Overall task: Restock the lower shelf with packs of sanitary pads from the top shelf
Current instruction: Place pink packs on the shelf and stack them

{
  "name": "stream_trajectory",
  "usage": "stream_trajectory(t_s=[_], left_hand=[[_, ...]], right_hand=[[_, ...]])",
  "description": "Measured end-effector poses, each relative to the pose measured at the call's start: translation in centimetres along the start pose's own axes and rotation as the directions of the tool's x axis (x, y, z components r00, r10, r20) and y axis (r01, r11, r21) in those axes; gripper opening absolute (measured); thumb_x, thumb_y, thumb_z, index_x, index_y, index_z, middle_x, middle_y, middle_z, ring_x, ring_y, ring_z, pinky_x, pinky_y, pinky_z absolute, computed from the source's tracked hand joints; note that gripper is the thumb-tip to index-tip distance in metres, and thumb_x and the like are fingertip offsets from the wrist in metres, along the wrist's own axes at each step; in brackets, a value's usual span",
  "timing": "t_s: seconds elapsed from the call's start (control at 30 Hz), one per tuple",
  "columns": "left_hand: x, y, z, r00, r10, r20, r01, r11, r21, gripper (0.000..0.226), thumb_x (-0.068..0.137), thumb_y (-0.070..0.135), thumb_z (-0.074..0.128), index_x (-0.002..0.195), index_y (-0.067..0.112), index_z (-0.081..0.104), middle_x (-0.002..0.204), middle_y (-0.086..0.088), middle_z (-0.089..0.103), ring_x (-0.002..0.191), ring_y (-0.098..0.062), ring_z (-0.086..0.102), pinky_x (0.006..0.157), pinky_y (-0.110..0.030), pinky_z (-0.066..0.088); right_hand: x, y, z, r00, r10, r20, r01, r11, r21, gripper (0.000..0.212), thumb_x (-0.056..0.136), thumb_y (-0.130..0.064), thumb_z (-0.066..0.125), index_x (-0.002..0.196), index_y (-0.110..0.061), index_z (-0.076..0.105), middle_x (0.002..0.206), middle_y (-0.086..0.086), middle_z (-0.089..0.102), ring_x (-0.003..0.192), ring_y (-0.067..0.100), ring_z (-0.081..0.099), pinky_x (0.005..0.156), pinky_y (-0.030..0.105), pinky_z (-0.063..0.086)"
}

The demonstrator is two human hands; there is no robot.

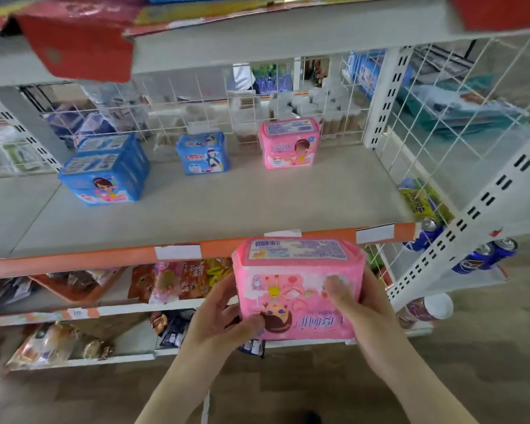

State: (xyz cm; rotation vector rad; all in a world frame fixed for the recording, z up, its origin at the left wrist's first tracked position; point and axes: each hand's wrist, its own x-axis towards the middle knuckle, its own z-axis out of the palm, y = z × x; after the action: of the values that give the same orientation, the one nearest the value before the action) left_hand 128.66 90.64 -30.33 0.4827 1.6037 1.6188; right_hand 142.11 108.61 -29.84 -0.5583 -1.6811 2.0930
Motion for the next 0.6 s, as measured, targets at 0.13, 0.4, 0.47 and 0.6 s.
stream_trajectory(t_s=[0.13, 0.4, 0.47, 0.6], left_hand=[[1.4, 0.4, 0.4, 0.997, 0.058, -0.054, -0.065, 0.987, -0.145, 0.08, 0.056, 0.024, 0.094, 0.129, 0.021, 0.061, 0.123, -0.016, 0.068, 0.109, -0.039, 0.069, 0.08, -0.041, 0.059], [3.2, 3.8, 0.2, 0.989, -0.141, 0.038, 0.145, 0.919, -0.367, 0.077, 0.018, 0.066, 0.094, 0.083, 0.026, 0.082, 0.093, -0.01, 0.078, 0.079, -0.027, 0.077, 0.057, -0.037, 0.061], [3.6, 5.0, 0.3, 0.99, -0.14, 0.013, 0.137, 0.939, -0.316, 0.052, 0.026, 0.069, 0.092, 0.062, 0.034, 0.079, 0.075, -0.004, 0.077, 0.065, -0.019, 0.076, 0.051, -0.031, 0.058], [5.7, 5.9, 0.5, 0.978, 0.07, -0.197, -0.116, 0.966, -0.231, 0.051, 0.061, 0.075, 0.077, 0.089, 0.033, 0.079, 0.091, -0.003, 0.078, 0.084, -0.019, 0.076, 0.067, -0.03, 0.059]], right_hand=[[0.7, -0.2, -1.1, 0.999, 0.014, 0.033, -0.015, 1.0, 0.015, 0.091, 0.068, -0.064, 0.079, 0.141, -0.023, 0.044, 0.127, -0.001, 0.067, 0.119, 0.019, 0.065, 0.086, 0.034, 0.059], [2.6, -0.2, -1.2, 0.952, -0.225, 0.205, 0.276, 0.922, -0.273, 0.081, 0.078, -0.014, 0.084, 0.144, -0.011, 0.038, 0.133, -0.009, 0.057, 0.126, 0.012, 0.057, 0.097, 0.026, 0.054], [3.3, 0.1, -0.5, 0.935, -0.27, 0.23, 0.341, 0.861, -0.377, 0.083, 0.076, -0.014, 0.087, 0.145, -0.012, 0.04, 0.136, 0.002, 0.054, 0.128, 0.027, 0.054, 0.101, 0.039, 0.051], [4.2, 0.5, 0.8, 0.945, -0.327, 0.017, 0.304, 0.858, -0.415, 0.089, 0.067, -0.018, 0.092, 0.144, -0.024, 0.047, 0.137, 0.004, 0.056, 0.128, 0.028, 0.054, 0.101, 0.045, 0.05]])
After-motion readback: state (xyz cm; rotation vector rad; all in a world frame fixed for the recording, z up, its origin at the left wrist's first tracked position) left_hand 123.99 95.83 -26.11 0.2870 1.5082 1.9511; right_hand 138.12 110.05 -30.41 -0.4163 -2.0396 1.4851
